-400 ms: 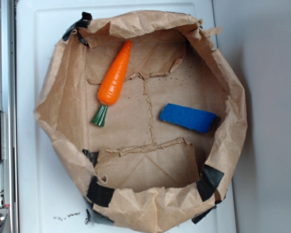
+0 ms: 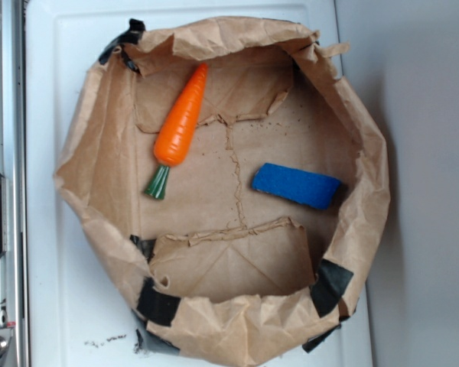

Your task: Grab the blue sponge.

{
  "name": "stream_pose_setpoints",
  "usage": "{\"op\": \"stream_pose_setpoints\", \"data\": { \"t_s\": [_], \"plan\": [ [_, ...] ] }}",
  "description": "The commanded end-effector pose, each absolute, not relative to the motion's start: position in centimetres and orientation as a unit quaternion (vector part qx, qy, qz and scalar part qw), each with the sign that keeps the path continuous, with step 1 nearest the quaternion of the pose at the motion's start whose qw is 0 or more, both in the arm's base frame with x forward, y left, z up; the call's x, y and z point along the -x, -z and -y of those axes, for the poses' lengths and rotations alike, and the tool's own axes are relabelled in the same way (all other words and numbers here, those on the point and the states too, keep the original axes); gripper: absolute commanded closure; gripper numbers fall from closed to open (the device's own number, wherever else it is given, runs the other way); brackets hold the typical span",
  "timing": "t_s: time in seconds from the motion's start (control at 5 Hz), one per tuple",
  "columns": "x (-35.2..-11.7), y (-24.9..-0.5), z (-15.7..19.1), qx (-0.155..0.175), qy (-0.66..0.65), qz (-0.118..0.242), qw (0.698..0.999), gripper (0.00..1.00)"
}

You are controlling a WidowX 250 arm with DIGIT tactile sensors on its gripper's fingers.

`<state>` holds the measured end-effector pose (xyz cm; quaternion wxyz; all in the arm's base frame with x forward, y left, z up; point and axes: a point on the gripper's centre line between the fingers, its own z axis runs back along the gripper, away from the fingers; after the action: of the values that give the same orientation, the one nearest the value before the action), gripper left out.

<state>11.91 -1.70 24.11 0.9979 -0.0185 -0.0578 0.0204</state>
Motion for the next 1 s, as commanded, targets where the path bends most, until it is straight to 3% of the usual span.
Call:
{"op": "stream_pose_setpoints", "data": {
  "t_s": [0.0, 0.4, 0.8],
  "plan": [
    [-16.0, -22.9, 1.1, 0.010, -0.042, 0.074, 0.996, 0.00],
    [-16.0, -22.9, 1.1, 0.010, -0.042, 0.074, 0.996, 0.00],
    [-24.3, -19.5, -0.3, 0.013, -0.018, 0.100, 0.995, 0.00]
  ]
}}
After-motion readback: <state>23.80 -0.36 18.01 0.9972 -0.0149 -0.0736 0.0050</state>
